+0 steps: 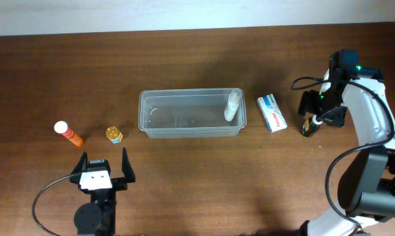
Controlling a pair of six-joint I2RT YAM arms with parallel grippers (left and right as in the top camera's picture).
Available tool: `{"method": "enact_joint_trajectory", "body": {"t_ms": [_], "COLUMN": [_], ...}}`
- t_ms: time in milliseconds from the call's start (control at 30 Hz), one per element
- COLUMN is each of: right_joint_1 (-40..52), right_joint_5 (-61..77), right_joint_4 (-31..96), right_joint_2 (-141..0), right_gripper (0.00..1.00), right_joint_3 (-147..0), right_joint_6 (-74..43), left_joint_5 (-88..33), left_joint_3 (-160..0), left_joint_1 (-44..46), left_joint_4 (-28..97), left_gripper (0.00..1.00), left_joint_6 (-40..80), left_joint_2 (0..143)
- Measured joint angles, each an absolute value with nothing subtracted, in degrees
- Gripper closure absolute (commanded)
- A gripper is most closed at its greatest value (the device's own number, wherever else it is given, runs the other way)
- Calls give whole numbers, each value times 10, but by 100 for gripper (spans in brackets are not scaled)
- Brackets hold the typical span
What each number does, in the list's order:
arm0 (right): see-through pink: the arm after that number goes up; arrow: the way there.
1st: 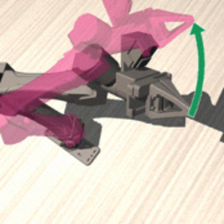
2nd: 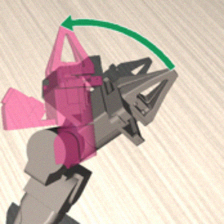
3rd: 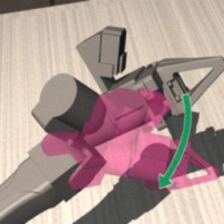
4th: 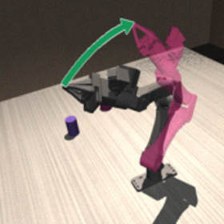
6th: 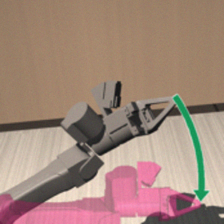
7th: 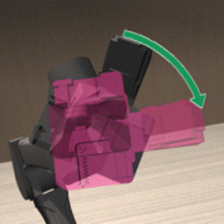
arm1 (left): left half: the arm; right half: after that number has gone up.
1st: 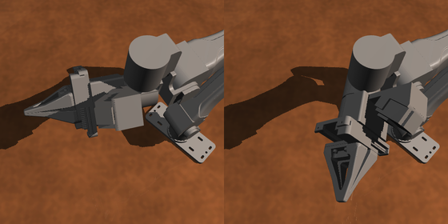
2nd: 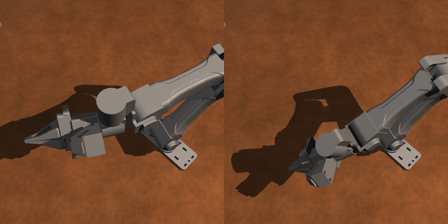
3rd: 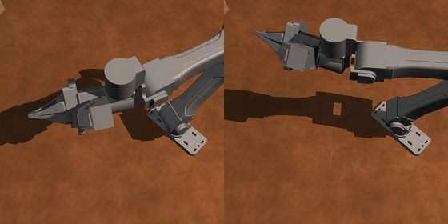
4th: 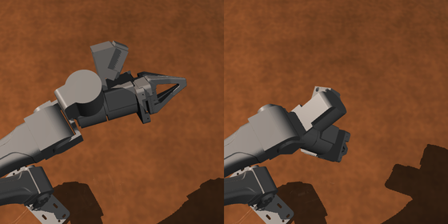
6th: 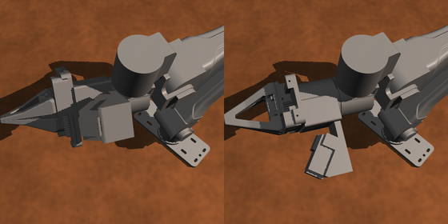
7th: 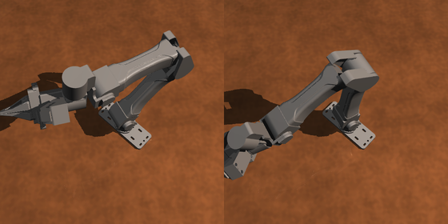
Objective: Pack container
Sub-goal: 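Lower the right gripper onto the small dark bottle and grasp it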
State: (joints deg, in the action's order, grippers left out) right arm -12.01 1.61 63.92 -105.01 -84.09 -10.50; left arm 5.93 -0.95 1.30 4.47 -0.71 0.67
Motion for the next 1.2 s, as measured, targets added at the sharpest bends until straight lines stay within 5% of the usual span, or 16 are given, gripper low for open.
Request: {"method": "enact_joint_trajectory", "body": {"t_ms": [867,1200], "right_joint_1": [-120,-120], "right_joint_5": [14,14], "right_joint_4": [591,548], "right_joint_2": [-1061,-1061], "right_gripper": [71,59], "right_joint_3": [-782,-782], "right_joint_6": [-105,-104], "left_joint_5": [59,59], "left_joint_3": [-10,-10], "left_joint_1": [13,13], "left_joint_4": [45,45], "left_gripper": [1,1], "left_joint_6": [-7,-7], "left_joint_2": [7,7]}}
